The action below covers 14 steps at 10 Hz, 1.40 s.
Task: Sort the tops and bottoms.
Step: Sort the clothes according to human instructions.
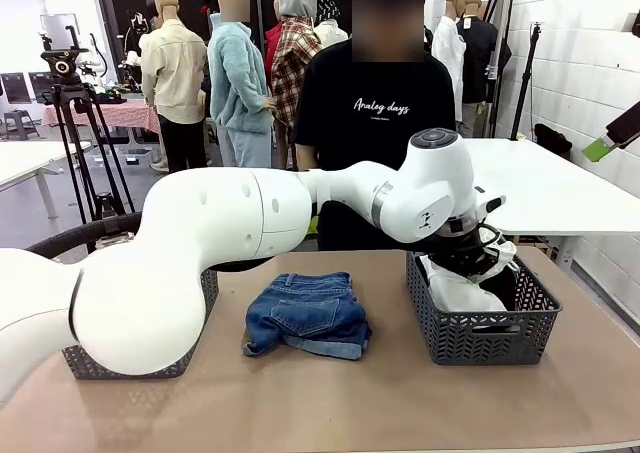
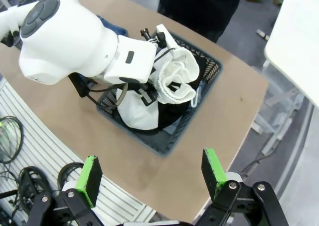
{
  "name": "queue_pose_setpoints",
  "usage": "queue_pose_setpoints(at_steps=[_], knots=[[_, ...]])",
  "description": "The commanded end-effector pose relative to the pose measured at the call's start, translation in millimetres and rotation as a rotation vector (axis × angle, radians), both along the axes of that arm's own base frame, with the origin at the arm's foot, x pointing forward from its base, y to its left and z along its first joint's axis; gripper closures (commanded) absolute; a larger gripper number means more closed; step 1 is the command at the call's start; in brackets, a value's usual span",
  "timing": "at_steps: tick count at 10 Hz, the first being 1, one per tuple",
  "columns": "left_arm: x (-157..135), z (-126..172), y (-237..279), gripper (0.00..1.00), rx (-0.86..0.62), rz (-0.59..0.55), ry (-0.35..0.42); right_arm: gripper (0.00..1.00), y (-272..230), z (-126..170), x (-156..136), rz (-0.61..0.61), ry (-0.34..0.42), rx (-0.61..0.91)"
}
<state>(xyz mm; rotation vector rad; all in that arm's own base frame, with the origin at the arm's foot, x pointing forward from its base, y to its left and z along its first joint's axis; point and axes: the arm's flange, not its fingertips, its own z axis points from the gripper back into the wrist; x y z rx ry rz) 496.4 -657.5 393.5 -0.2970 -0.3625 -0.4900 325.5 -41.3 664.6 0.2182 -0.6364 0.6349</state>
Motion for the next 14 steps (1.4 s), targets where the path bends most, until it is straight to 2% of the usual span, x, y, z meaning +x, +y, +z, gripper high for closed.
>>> queue_pose_setpoints(at_steps=[1,2,5,7,12,13,14], knots=[[15,13,-18,1.0,0.005,-0.017,-0.003,0.0,0,0,0,-0.002,0.006,-0.008],[13,24,-15,1.0,0.001,-0.008,-0.008,0.0,0,0,0,-0.002,0.006,-0.008],[6,56,-6,0.42,0.004,0.004,-0.065,0.0,0,0,0,-0.002,0.006,-0.008],[3,72,-2,0.04,0.006,0.003,-0.075,0.0,0,0,0,-0.002,0.006,-0.008],[-12,102,1,0.04,-0.032,0.017,-0.108,0.0,0,0,0,-0.002,0.006,-0.008],[-9,89,3,0.04,-0.046,0.0,-0.065,0.0,0,0,0,-0.002,0.006,-0.008],[-9,89,3,0.04,-0.046,0.0,-0.065,0.0,0,0,0,-0.002,0.006,-0.008]])
